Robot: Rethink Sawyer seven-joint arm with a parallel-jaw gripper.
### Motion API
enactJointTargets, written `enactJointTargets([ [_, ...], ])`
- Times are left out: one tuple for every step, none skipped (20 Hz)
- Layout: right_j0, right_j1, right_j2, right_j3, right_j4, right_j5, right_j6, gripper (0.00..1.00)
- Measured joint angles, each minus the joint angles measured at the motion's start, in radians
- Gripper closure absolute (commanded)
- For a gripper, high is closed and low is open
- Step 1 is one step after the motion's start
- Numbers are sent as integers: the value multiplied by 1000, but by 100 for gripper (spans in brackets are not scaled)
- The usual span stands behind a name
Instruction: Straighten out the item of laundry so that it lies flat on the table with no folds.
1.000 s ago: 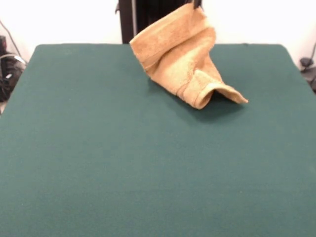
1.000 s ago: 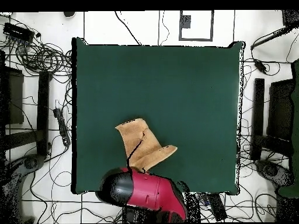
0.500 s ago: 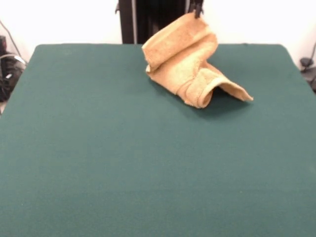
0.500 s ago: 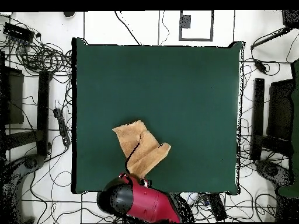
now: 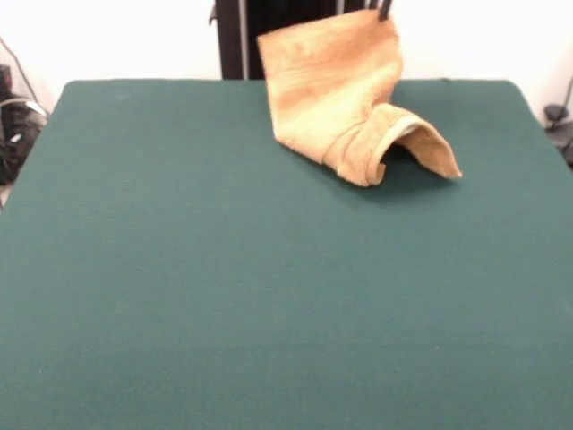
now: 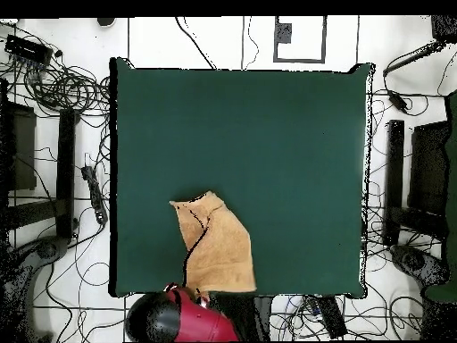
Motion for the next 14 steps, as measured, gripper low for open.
enactJointTargets([
  [11,-2,-2,2,1,4,9,100],
  [25,-6,-6,5,2,11,22,100],
  [36,-8,-10,7,2,18,31,100],
  [61,-15,-21,11,2,38,51,100],
  [71,-19,-26,13,2,48,59,100],
  [84,-26,-32,14,2,64,70,100],
  [112,-46,-53,16,2,115,95,100],
  [118,-52,-58,16,2,130,101,100],
  [126,-61,-67,16,2,154,110,100],
  [126,-68,-73,17,2,173,115,100],
  [126,-76,-80,17,2,192,120,100],
  [119,-79,-81,18,1,198,120,100],
  [112,-79,-80,20,2,198,120,100],
  [90,-76,-77,24,2,190,120,100],
])
